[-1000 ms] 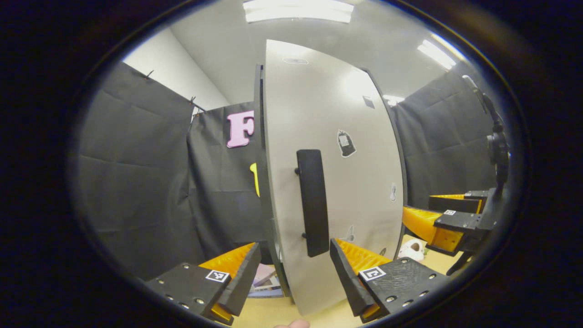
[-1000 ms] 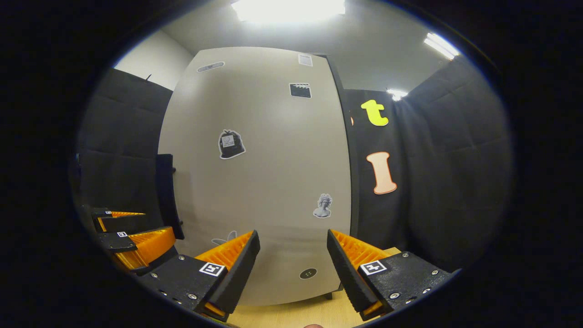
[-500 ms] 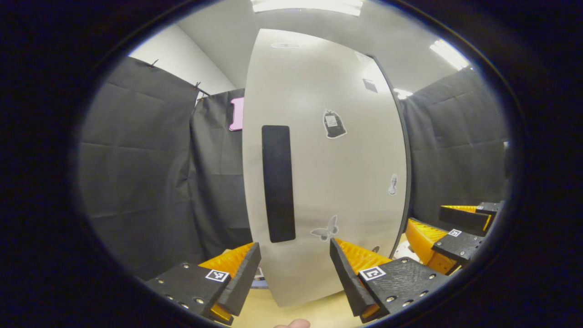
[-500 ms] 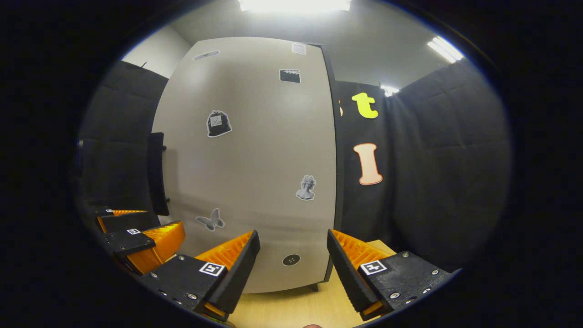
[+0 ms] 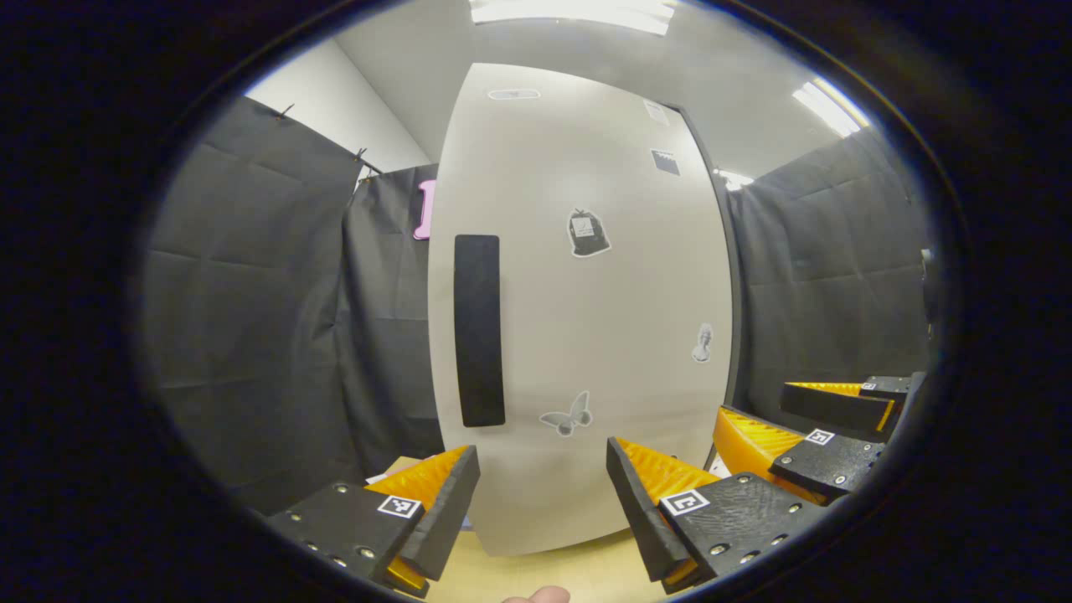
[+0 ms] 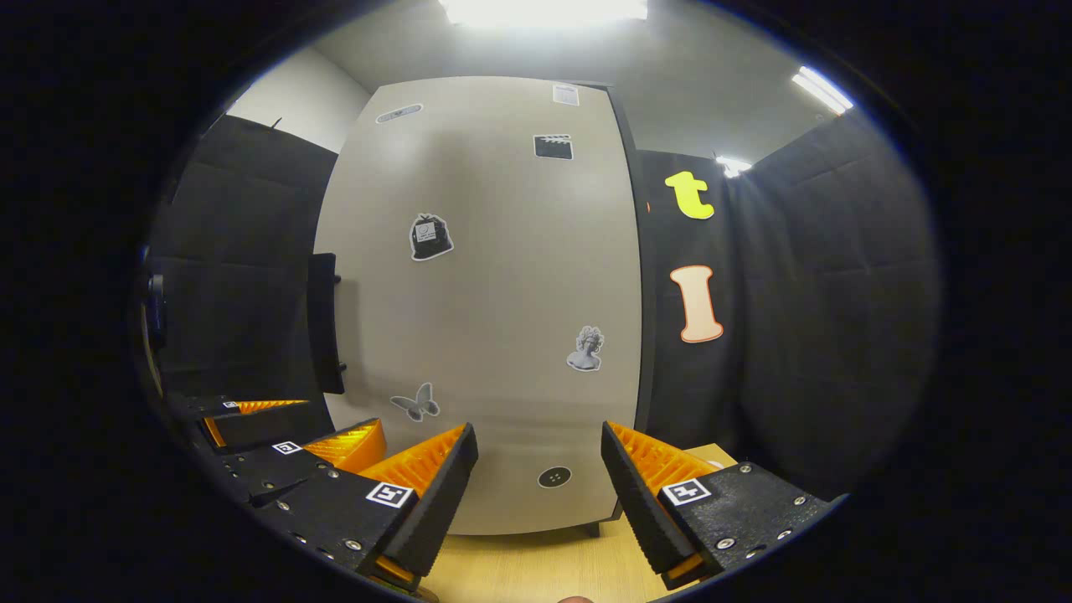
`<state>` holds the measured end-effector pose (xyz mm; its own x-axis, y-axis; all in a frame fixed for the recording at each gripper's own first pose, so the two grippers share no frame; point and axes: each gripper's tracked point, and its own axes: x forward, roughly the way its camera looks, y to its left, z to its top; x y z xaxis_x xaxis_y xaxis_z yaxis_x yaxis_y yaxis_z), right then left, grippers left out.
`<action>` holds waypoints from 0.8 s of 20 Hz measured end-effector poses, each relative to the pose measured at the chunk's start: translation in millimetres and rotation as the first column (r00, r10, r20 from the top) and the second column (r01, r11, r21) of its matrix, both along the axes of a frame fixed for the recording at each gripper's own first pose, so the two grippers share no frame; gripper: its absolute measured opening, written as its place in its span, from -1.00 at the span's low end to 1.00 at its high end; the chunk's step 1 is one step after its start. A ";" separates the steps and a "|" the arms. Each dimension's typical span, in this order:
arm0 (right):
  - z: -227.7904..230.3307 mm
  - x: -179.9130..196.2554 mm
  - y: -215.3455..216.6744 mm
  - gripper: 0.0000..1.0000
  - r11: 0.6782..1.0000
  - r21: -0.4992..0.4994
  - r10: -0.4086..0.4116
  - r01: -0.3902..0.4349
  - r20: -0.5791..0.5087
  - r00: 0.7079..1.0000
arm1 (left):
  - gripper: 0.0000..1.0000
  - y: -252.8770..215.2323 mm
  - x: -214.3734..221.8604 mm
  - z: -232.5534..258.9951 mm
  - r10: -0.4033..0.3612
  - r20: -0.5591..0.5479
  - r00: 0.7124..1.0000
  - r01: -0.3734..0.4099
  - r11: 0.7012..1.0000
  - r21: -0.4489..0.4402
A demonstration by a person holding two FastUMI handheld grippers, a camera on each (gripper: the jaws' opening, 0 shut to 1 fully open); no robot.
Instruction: Open the cabinet door with the right hand, grasp the bottle in the cabinet with the left hand and place it on the coaster, then close the cabinet door with the right hand.
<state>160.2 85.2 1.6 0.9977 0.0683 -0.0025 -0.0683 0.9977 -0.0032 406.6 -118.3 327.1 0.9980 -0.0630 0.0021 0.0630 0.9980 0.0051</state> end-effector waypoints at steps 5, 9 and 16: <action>0.9 -2.9 -1.7 0.84 0.999 0.031 0.015 -0.016 0.002 1.000 | 0.83 -3.5 -3.9 6.9 -0.002 0.028 1.000 0.002 1.000 0.002; 8.3 -2.7 -2.7 0.82 0.999 0.029 0.018 -0.019 0.032 0.999 | 0.71 -1.5 -4.4 9.8 0.015 0.044 0.999 -0.014 1.000 -0.008; 5.8 0.3 -14.9 0.82 1.000 0.010 -0.028 0.028 0.010 1.000 | 0.66 0.4 -4.1 8.8 0.037 0.034 0.999 -0.037 0.999 -0.006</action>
<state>160.5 70.3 7.3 0.9991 0.0403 0.0085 -0.0404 0.9992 0.0060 402.5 -118.0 335.8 0.9990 -0.0262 0.0363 0.0262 0.9997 0.0011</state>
